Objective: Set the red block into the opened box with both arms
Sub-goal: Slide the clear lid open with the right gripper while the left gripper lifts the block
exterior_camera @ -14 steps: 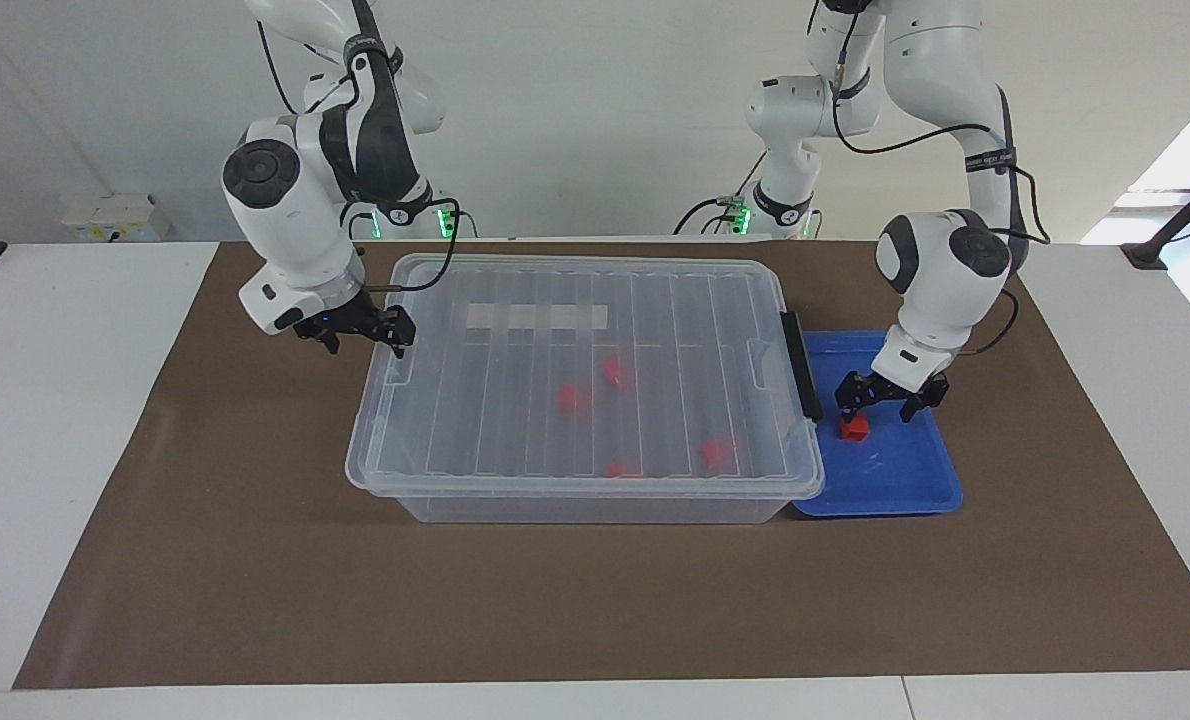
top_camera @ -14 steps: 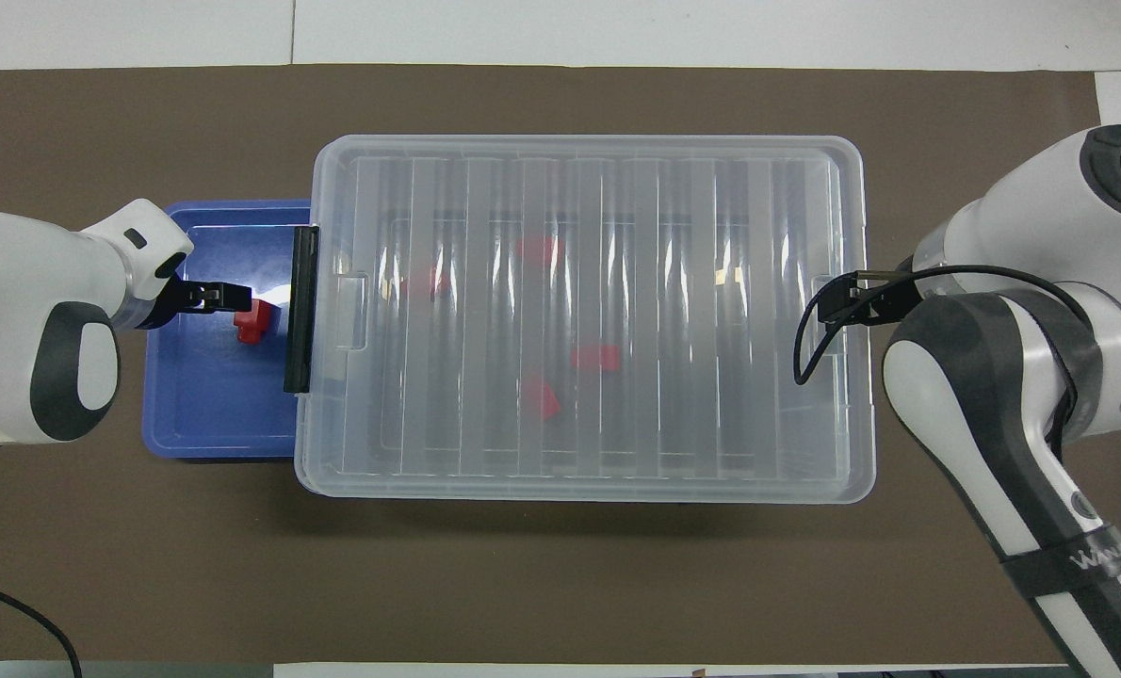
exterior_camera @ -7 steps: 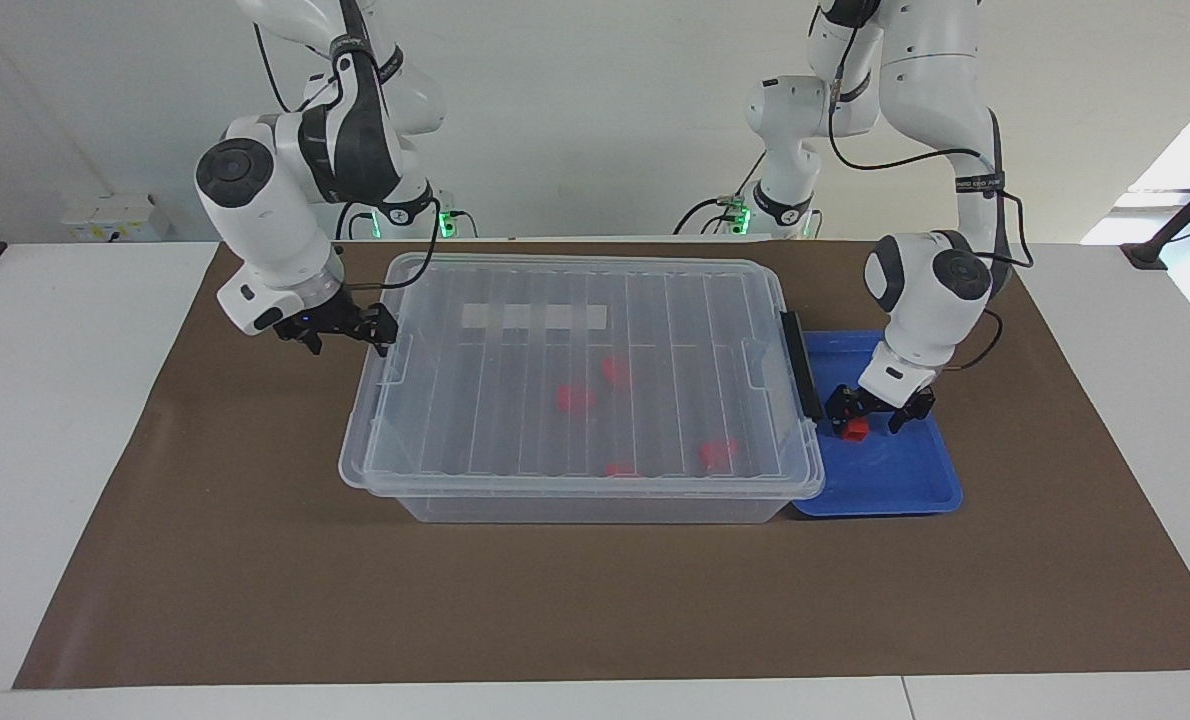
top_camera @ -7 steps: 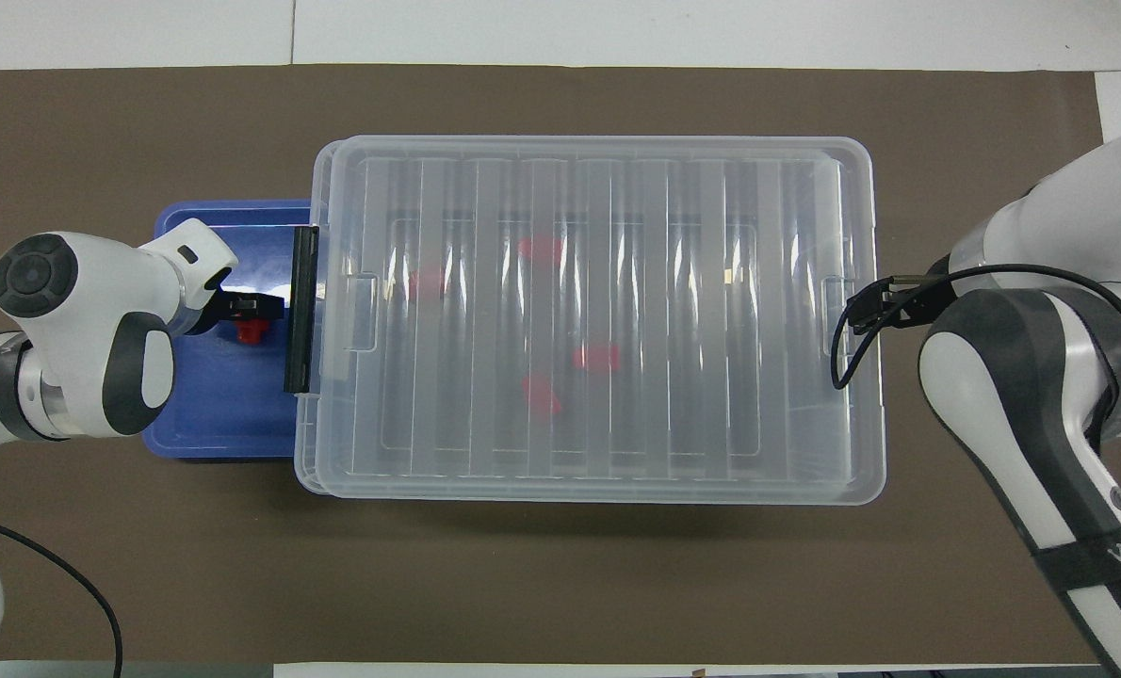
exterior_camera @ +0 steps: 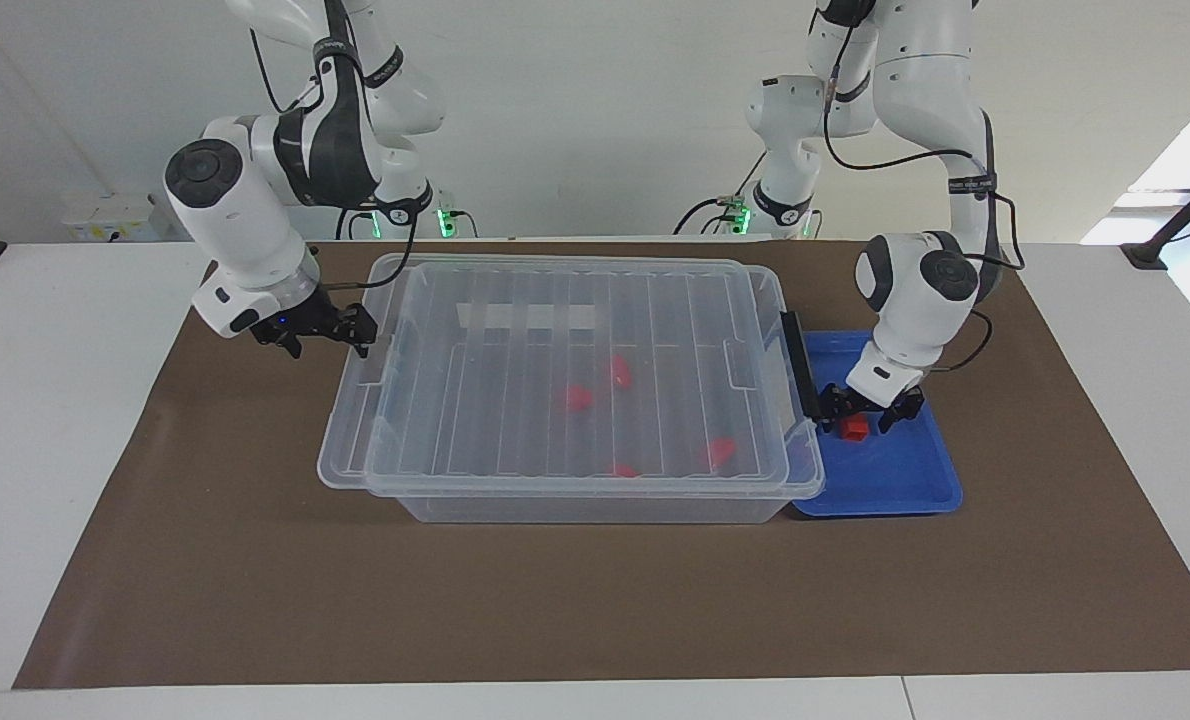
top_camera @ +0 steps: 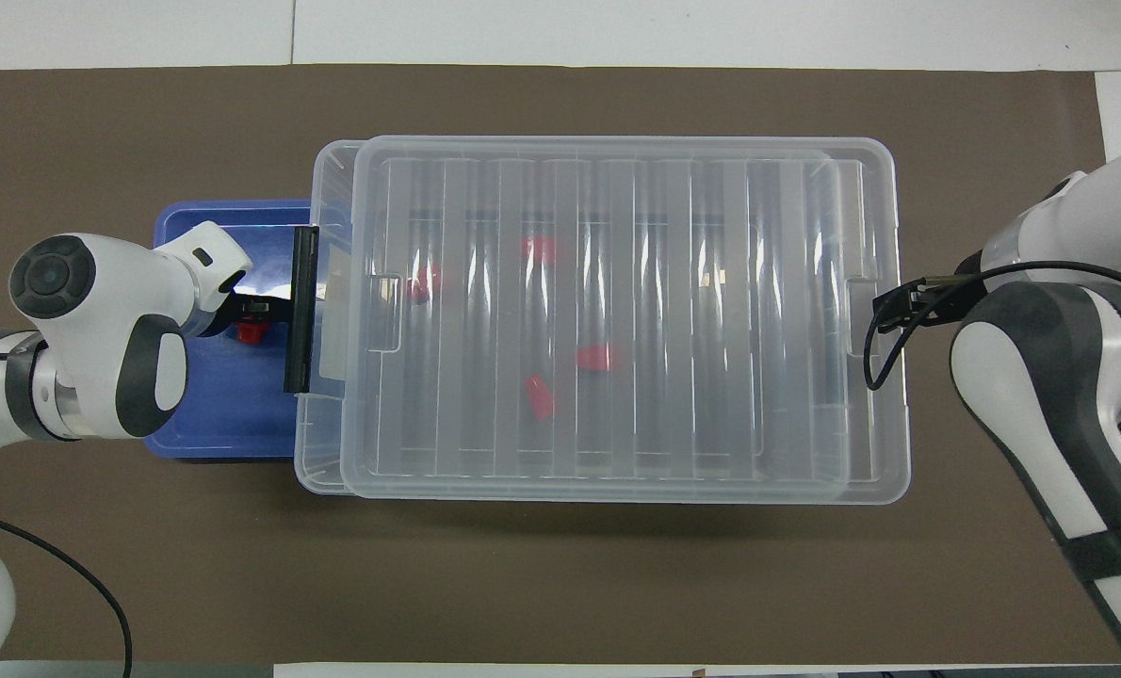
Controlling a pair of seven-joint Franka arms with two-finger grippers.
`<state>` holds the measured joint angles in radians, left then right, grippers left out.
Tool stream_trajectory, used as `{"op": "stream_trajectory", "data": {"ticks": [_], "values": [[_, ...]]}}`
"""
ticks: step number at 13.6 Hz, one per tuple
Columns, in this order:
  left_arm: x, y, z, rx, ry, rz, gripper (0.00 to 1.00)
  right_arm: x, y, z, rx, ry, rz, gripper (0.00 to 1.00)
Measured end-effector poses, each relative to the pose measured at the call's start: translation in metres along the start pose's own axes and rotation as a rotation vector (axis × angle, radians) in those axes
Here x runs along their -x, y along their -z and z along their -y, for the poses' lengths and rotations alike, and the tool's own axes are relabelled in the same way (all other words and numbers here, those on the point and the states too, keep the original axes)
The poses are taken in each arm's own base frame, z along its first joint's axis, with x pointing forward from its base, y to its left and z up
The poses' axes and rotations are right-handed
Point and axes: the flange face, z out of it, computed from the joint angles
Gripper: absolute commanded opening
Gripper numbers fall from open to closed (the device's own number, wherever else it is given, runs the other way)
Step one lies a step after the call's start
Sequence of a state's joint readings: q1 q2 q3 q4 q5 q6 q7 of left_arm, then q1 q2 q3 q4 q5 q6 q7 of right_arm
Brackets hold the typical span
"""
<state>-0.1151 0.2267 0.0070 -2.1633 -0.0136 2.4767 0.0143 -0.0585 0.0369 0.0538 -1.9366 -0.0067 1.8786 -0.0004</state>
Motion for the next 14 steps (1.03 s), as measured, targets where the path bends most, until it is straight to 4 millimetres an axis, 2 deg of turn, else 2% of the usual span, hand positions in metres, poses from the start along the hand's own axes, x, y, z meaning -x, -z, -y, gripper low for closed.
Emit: {"op": "stream_trajectory", "data": {"ticks": [1,2,8,9,10,12,14], "values": [[0.0,0.0,0.0,0.0,0.001,0.0,0.4,0.0,0.0,-0.005,0.0,0.003,-0.004,1.0],[0.0,0.001,0.002,-0.001,0.004,-0.001,0.01,-0.001,0.001,-0.01,-0.001,0.007,-0.009,1.0],[0.002,0.009,0.004,-0.001,0.029,0.016,0.0,0.0,0.002,-0.042,0.014,0.047,-0.018,1.0],[0.003,0.016,0.003,-0.001,0.035,0.018,0.0,0.0,0.002,-0.048,0.015,0.055,-0.02,1.0],[0.003,0.028,0.003,0.0,0.038,0.021,0.0,0.0,0.002,-0.055,0.016,0.064,-0.025,1.0],[0.007,0.063,0.0,0.002,0.043,0.039,0.0,0.001,0.003,-0.069,0.017,0.081,-0.029,1.0],[0.009,0.111,-0.008,0.004,0.046,0.052,0.0,0.003,0.003,-0.085,0.018,0.096,-0.033,1.0]]}}
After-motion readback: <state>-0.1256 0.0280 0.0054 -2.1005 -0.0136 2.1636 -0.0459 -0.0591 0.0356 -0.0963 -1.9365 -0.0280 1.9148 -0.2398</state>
